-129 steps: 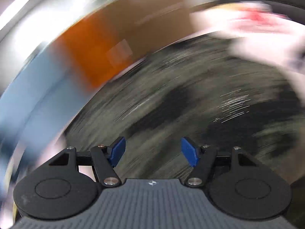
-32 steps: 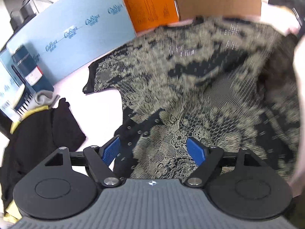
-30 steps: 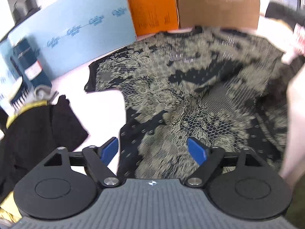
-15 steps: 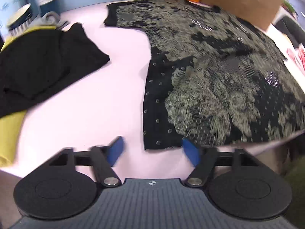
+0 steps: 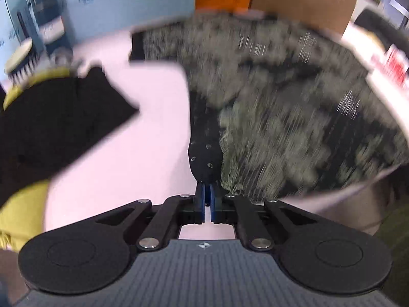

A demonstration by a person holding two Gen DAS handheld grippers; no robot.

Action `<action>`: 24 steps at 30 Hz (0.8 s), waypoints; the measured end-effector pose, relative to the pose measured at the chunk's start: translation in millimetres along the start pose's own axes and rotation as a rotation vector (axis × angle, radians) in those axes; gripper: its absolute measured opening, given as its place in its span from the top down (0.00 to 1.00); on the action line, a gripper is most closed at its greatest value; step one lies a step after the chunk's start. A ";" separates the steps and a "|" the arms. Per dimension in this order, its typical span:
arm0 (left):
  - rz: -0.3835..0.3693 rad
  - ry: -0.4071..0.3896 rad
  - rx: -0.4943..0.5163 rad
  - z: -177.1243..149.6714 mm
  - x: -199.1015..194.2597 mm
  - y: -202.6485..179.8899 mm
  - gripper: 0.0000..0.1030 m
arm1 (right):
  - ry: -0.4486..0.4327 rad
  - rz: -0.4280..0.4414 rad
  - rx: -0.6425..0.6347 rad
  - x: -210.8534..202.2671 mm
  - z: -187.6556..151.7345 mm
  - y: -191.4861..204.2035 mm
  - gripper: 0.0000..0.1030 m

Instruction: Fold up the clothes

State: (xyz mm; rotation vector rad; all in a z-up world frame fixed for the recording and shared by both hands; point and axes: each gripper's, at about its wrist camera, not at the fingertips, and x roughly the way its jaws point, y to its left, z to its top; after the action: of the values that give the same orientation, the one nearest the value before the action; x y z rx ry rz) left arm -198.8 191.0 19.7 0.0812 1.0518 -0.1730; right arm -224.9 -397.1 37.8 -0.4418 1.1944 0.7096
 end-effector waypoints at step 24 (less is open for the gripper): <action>-0.064 -0.113 0.035 24.0 -18.5 -8.9 0.96 | -0.559 0.193 0.812 7.4 -78.1 -15.2 0.98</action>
State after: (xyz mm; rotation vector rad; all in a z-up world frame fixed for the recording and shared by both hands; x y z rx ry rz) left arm -188.8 180.6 47.8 0.0686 0.9397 -0.2514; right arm -266.1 -457.1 4.8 0.5281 0.8920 0.4105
